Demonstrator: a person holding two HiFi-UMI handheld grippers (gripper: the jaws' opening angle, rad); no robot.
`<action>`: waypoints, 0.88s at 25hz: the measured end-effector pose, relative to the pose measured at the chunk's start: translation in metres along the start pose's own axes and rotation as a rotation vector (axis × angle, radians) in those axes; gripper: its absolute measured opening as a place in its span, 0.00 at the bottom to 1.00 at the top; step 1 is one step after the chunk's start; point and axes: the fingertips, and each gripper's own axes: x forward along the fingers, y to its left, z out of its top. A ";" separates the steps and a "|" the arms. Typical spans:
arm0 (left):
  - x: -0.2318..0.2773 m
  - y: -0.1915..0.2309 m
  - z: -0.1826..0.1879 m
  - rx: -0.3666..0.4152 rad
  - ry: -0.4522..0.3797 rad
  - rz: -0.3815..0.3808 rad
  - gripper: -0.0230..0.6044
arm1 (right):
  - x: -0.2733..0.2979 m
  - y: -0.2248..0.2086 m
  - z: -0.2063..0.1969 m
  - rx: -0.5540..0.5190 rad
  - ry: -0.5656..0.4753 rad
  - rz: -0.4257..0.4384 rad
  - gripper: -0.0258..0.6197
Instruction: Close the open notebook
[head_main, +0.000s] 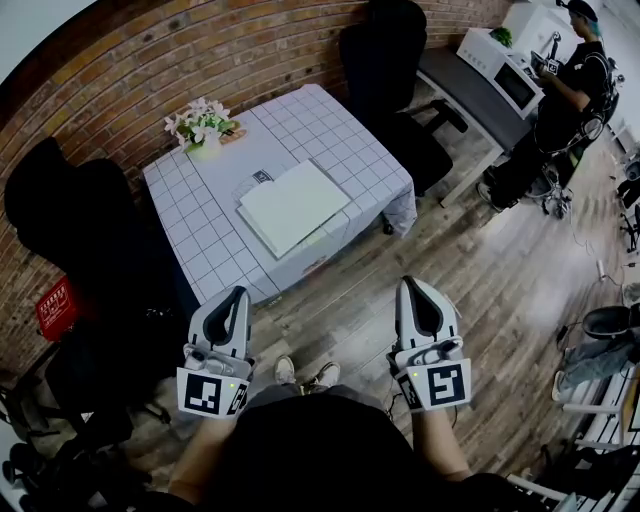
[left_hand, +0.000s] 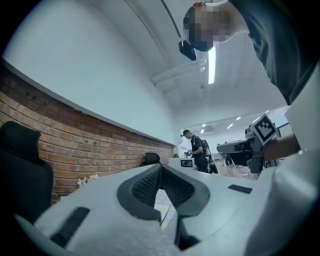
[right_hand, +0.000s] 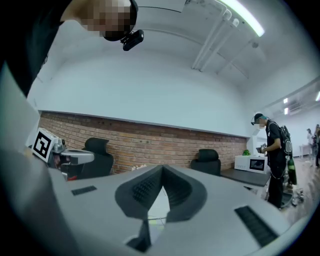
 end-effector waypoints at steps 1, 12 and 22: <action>0.001 -0.003 0.000 -0.001 0.001 0.003 0.09 | -0.003 -0.004 -0.001 0.012 -0.001 0.002 0.06; -0.013 -0.031 -0.010 0.006 0.047 0.097 0.09 | -0.024 -0.035 -0.026 0.094 -0.004 0.055 0.06; 0.030 -0.015 -0.035 -0.020 0.071 0.089 0.09 | 0.003 -0.050 -0.046 0.097 0.042 0.061 0.06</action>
